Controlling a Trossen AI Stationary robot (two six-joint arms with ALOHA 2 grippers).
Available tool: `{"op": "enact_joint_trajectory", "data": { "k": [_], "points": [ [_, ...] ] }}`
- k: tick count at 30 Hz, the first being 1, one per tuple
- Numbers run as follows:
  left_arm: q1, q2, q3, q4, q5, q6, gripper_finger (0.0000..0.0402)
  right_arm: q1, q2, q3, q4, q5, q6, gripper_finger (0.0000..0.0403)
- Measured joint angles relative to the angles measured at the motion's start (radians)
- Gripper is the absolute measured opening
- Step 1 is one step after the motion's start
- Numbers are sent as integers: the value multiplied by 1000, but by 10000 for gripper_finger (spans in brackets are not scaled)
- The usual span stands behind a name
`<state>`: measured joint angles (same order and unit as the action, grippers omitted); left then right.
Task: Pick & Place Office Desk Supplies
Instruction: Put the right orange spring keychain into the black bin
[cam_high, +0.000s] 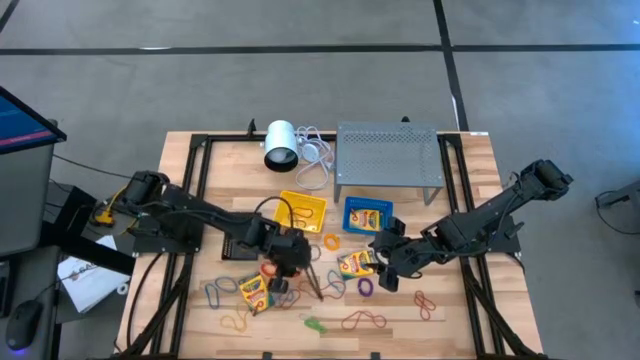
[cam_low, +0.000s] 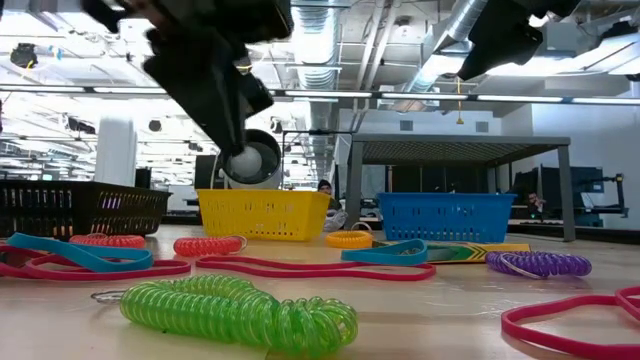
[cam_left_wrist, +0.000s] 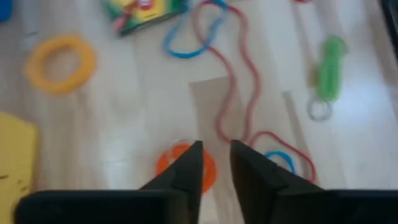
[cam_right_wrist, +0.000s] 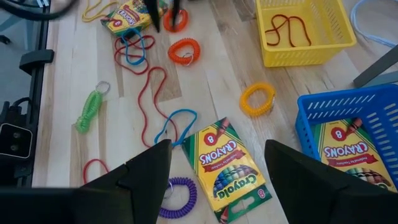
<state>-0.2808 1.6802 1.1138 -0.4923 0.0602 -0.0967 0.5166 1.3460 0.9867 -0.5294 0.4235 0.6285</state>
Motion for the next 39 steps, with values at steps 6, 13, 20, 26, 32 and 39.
{"op": "enact_joint_trajectory", "data": {
  "k": [6,13,20,26,32,39],
  "points": [
    [-2,26,-22,0,4,-18,161,0,0,0,1,1,0,253],
    [-13,94,-33,-2,-4,-17,207,19,0,0,0,1,0,253],
    [-24,177,-33,1,-12,-8,202,33,0,0,0,9,0,253],
    [-29,220,-27,-5,-78,-9,186,33,0,0,2,12,0,253],
    [-28,226,-28,-5,-103,-16,134,34,0,0,3,12,0,253],
    [-26,227,-29,0,-113,-14,17,34,0,0,2,12,1,253]
  ]
}}
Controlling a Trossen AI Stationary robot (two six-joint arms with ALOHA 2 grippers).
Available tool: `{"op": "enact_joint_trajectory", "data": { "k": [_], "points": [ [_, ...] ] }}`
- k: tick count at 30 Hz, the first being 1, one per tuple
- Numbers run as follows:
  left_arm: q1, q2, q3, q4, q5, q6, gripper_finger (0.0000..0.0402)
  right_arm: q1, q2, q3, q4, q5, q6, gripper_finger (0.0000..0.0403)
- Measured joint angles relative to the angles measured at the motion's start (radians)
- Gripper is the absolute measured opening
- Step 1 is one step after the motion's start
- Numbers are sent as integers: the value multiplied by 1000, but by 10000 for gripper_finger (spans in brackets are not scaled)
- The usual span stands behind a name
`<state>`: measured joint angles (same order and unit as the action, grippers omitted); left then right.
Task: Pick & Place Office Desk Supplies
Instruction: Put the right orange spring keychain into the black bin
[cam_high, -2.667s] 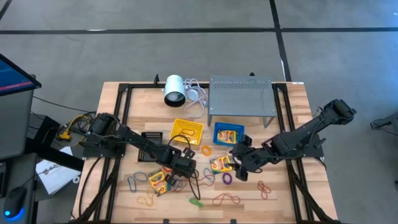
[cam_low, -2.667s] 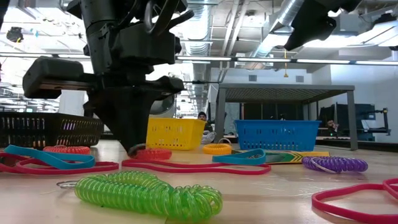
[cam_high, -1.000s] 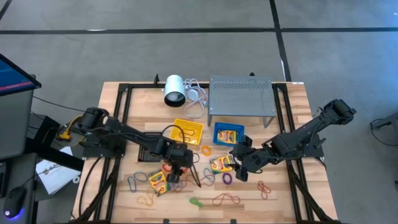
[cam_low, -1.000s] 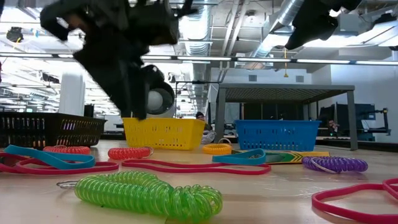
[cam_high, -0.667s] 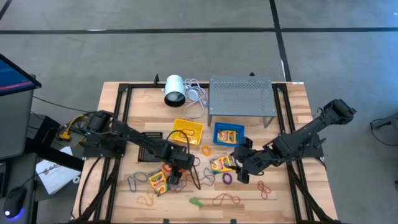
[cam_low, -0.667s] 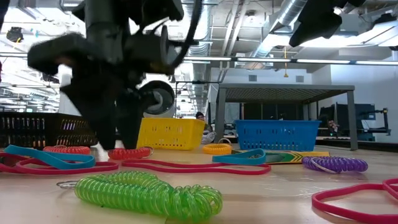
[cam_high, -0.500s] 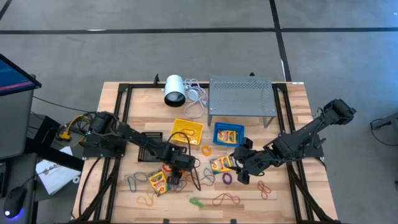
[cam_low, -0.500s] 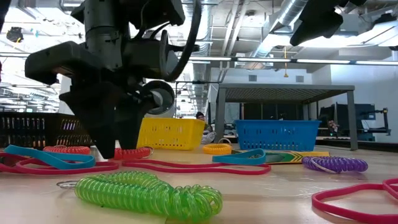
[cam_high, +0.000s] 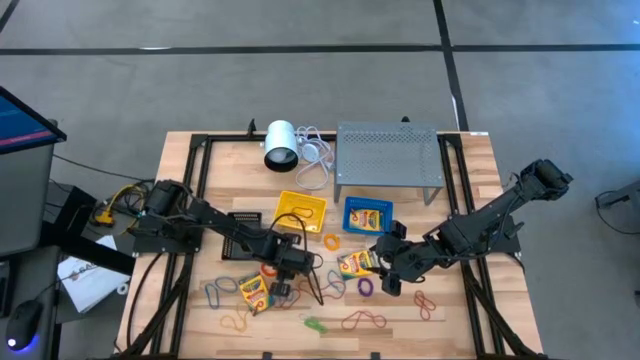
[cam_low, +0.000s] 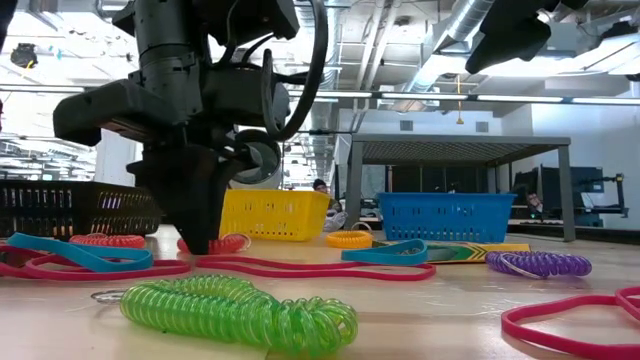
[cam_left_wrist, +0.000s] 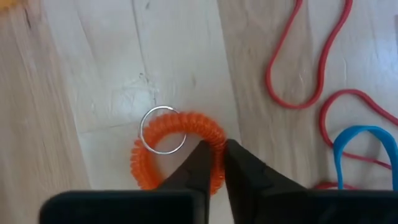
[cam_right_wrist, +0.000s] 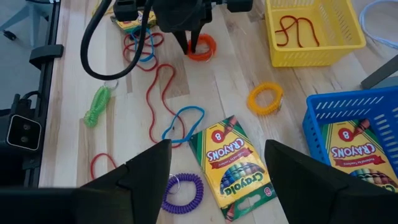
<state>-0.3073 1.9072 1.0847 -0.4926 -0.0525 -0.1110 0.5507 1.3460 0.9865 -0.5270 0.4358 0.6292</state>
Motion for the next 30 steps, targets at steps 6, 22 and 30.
{"op": "enact_joint_trajectory", "data": {
  "k": [6,22,30],
  "points": [
    [0,0,0,3,-1,-1,6,0,0,0,0,0,0,253],
    [-2,-114,-8,-31,-12,-7,1,0,0,0,0,0,0,253],
    [-2,-199,-7,-59,-37,-29,1,0,0,0,0,0,0,253]
  ]
}}
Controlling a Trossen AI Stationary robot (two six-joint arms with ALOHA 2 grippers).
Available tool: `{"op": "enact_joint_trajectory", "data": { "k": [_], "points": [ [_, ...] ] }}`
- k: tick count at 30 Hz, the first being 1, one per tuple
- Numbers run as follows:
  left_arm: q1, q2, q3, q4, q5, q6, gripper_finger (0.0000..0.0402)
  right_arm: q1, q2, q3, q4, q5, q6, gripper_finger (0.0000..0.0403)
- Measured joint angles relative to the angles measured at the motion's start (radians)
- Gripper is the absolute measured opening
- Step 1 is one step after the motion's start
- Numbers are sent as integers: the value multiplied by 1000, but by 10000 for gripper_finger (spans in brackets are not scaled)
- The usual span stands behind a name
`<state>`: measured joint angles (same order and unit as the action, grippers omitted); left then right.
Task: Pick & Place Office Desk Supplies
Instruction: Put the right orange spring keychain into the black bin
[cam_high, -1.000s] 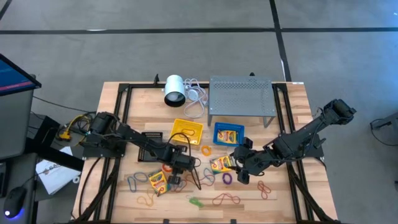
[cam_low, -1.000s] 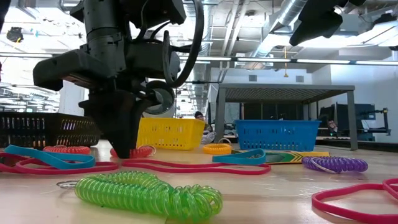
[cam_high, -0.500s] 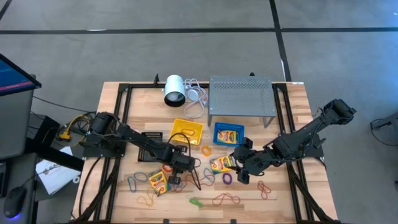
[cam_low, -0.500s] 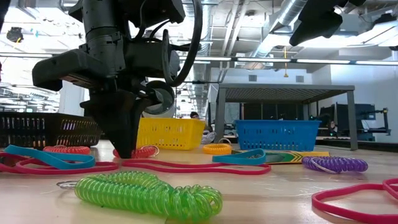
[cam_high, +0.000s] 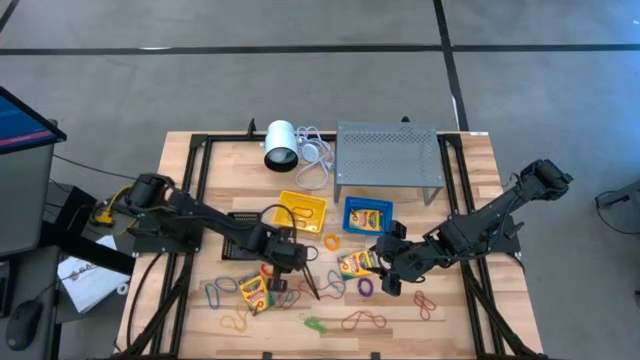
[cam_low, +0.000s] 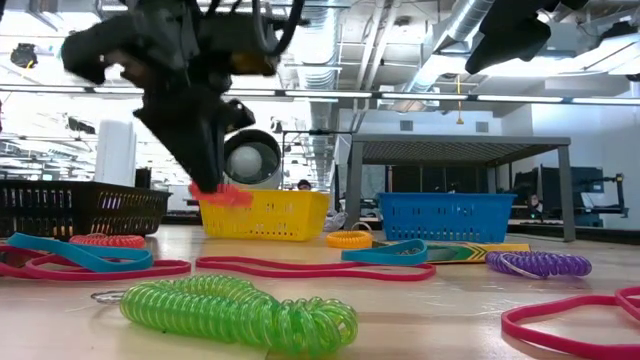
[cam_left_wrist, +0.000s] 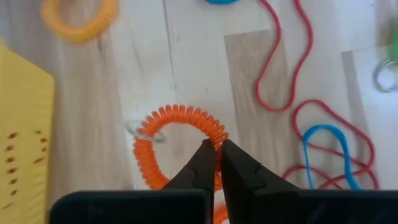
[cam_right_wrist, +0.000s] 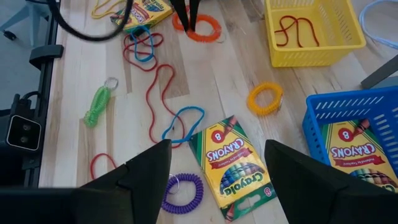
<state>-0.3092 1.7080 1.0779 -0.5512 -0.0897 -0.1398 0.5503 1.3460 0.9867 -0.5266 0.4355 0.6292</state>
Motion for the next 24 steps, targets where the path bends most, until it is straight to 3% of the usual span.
{"op": "enact_joint_trajectory", "data": {
  "k": [5,13,20,24],
  "points": [
    [0,-95,0,-31,-29,-8,1,0,0,0,0,0,0,253],
    [1,-358,2,-106,-107,-62,1,-3,0,0,7,0,0,253],
    [1,-542,-4,-321,-156,-132,1,-3,0,0,10,0,0,253],
    [1,-608,-79,-452,-129,-151,1,-3,0,0,14,1,0,253]
  ]
}}
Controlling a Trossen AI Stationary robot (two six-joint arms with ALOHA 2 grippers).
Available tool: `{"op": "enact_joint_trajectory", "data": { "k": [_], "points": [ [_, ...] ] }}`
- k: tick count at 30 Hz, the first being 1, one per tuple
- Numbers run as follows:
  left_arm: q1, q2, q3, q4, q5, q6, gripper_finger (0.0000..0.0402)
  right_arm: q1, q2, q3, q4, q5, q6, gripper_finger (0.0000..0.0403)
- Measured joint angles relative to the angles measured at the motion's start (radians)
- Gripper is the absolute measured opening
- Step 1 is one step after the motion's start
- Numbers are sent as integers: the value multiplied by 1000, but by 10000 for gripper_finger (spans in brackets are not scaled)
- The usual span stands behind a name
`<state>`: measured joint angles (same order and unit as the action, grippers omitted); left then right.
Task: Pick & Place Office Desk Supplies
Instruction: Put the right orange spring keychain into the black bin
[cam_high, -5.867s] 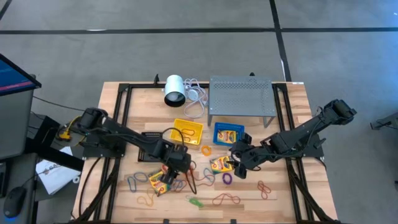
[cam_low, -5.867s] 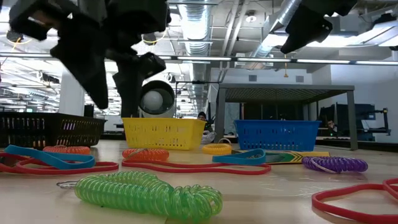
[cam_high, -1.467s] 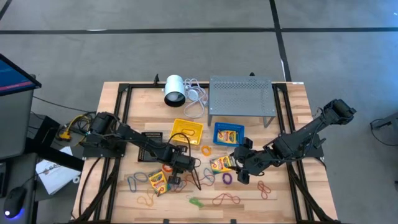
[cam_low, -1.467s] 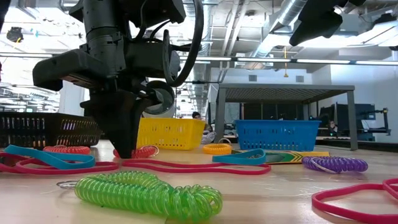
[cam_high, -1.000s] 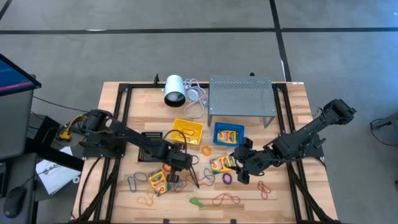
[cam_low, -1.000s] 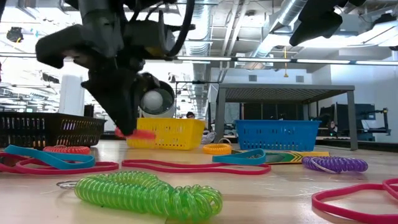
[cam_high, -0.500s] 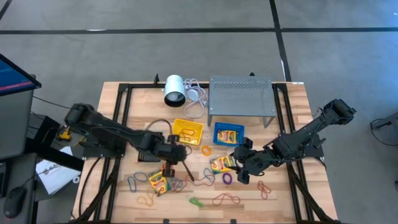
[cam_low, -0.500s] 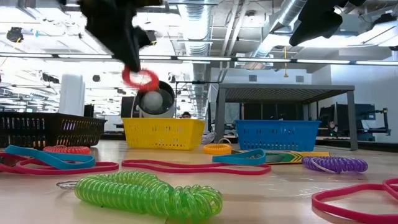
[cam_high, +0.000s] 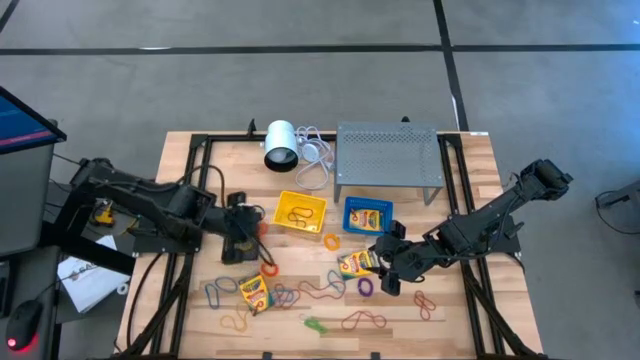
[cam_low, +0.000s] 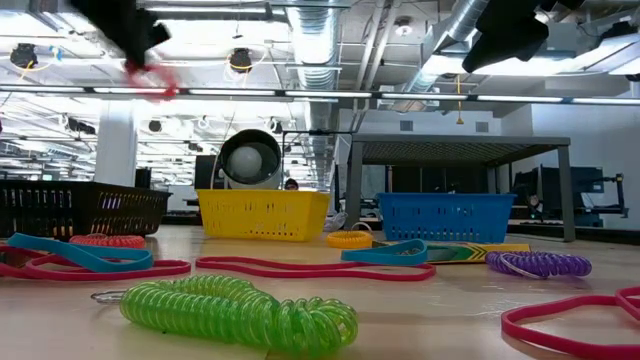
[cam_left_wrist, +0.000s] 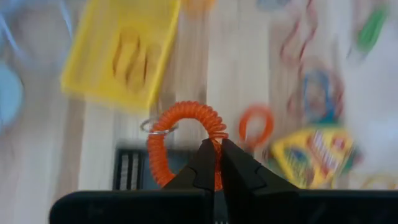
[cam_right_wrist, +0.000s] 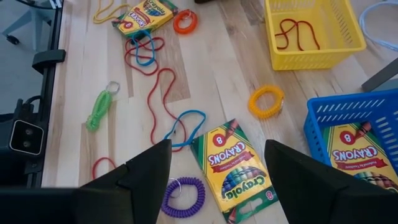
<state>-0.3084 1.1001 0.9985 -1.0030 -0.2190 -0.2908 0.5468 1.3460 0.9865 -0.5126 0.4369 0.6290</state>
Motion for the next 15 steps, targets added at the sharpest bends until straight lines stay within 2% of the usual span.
{"op": "enact_joint_trajectory", "data": {
  "k": [2,8,15],
  "points": [
    [0,-36,-60,-1,16,-6,1,0,0,0,0,4,0,253],
    [0,-163,-254,165,70,-19,1,1,0,0,-1,6,0,253],
    [0,-250,-372,182,71,-121,1,1,0,0,-2,6,-1,253]
  ]
}}
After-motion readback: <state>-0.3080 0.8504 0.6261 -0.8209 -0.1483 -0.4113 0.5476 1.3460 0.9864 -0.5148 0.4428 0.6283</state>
